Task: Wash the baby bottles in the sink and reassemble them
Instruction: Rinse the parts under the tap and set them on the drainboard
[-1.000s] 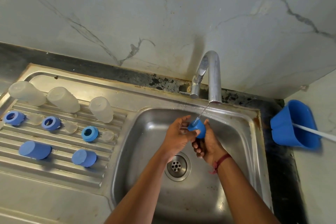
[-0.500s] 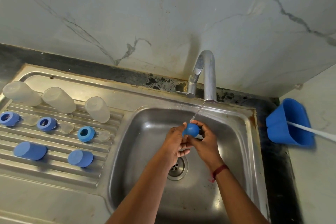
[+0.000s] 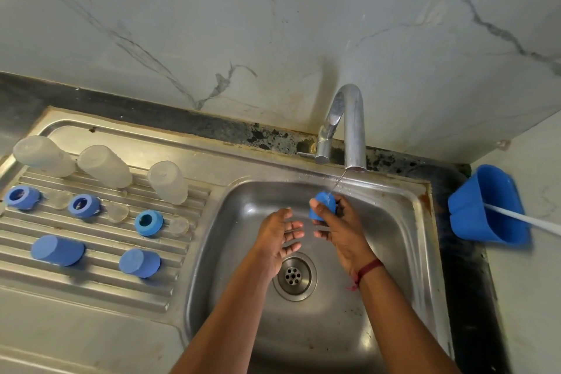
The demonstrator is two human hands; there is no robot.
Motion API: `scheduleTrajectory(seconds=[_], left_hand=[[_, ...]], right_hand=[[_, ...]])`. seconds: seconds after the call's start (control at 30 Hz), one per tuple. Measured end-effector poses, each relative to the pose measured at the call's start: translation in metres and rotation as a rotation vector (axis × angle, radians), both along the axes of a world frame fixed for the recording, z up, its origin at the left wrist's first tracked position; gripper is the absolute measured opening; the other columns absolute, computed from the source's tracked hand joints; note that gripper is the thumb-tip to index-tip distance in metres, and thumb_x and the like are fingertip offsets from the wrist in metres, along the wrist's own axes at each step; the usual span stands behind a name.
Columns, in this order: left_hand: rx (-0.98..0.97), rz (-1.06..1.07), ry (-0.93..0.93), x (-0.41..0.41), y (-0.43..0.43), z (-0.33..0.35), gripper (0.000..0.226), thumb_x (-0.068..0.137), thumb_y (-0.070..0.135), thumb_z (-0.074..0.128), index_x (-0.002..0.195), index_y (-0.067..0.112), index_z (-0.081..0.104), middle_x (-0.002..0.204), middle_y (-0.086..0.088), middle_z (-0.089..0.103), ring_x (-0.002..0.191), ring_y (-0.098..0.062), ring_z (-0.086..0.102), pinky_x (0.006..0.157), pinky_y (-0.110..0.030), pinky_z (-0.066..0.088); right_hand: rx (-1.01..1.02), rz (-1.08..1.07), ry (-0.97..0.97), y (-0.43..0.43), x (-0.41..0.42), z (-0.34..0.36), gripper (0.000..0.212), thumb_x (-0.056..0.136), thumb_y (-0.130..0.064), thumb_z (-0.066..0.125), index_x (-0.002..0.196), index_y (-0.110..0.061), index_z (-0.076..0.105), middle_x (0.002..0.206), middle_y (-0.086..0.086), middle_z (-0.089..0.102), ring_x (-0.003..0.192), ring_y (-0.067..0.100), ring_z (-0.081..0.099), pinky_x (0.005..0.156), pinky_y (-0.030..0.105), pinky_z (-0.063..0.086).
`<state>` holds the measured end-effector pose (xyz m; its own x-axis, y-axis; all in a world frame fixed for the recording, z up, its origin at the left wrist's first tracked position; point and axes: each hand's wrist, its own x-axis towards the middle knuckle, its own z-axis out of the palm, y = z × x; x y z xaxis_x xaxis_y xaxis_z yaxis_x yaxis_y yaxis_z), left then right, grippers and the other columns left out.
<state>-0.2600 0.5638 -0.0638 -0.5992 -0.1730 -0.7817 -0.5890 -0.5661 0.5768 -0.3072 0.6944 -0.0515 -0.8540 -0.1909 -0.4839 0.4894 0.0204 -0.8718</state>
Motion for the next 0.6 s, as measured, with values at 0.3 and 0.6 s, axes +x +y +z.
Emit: scheduleTrajectory(seconds=[0.3, 0.6], left_hand=[[0.006, 0.026, 0.127, -0.004, 0.002, 0.011, 0.025, 0.098, 0.029, 0.054, 0.118, 0.015, 0.062, 0.106, -0.006, 0.073, 0.103, -0.023, 0.068, 0.084, -0.039, 0.052], [0.033, -0.054, 0.294, -0.003, 0.009, 0.021, 0.025, 0.094, 0.022, 0.064, 0.119, 0.018, 0.067, 0.105, 0.000, 0.074, 0.097, -0.016, 0.068, 0.090, -0.040, 0.053]], right_hand=[[0.190, -0.069, 0.256, -0.002, 0.000, 0.002, 0.052, 0.070, -0.010, 0.086, 0.107, -0.027, 0.055, 0.109, -0.007, 0.057, 0.095, 0.011, 0.059, 0.074, 0.020, 0.051], [0.184, 0.072, 0.330, 0.010, 0.000, 0.000, 0.057, 0.070, -0.001, 0.084, 0.115, -0.029, 0.062, 0.121, -0.003, 0.059, 0.111, 0.015, 0.058, 0.089, 0.029, 0.054]])
